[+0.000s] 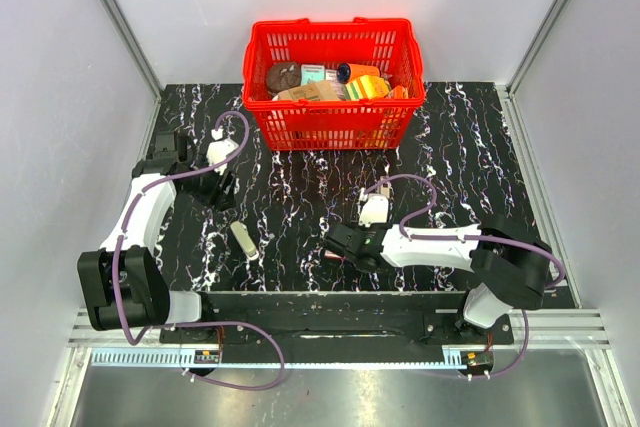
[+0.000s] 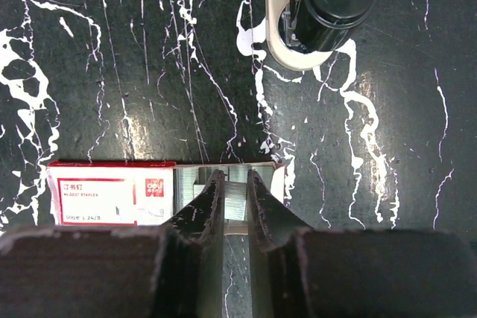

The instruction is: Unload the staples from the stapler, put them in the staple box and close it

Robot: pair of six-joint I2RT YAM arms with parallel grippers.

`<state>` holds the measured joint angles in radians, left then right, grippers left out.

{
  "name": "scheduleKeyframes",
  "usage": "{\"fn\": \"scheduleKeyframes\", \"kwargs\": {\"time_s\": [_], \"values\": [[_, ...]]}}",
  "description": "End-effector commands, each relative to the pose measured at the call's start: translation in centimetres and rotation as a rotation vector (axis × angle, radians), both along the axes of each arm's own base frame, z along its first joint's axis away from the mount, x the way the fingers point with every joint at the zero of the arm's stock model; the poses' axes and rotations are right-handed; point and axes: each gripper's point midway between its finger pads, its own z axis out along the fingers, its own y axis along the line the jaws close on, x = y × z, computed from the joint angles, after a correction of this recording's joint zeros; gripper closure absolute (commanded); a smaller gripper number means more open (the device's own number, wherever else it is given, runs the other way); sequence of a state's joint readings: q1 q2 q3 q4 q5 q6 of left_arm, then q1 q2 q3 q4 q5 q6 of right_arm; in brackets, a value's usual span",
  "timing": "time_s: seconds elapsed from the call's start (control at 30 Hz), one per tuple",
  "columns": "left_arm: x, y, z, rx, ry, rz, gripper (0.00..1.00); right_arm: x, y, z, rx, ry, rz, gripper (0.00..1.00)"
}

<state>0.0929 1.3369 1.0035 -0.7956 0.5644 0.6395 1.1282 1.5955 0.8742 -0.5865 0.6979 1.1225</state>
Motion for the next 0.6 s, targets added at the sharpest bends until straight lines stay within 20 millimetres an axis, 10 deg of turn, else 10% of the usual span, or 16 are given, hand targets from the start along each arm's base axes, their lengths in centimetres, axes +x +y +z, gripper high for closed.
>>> {"fn": "scheduleKeyframes", "kwargs": {"time_s": [0.0, 0.57], "values": [[0.15, -0.34, 0.14, -0.019, -0.016, -0.028, 0.38, 0.93, -0.46, 0.92, 0.032, -0.050, -0.041, 0.90], [0.23, -0.31, 0.21, -0.021, -0.018, -0.027, 0.38, 0.98, -0.48, 0.34, 0.036, -0.037, -0.033, 0.86]]}}
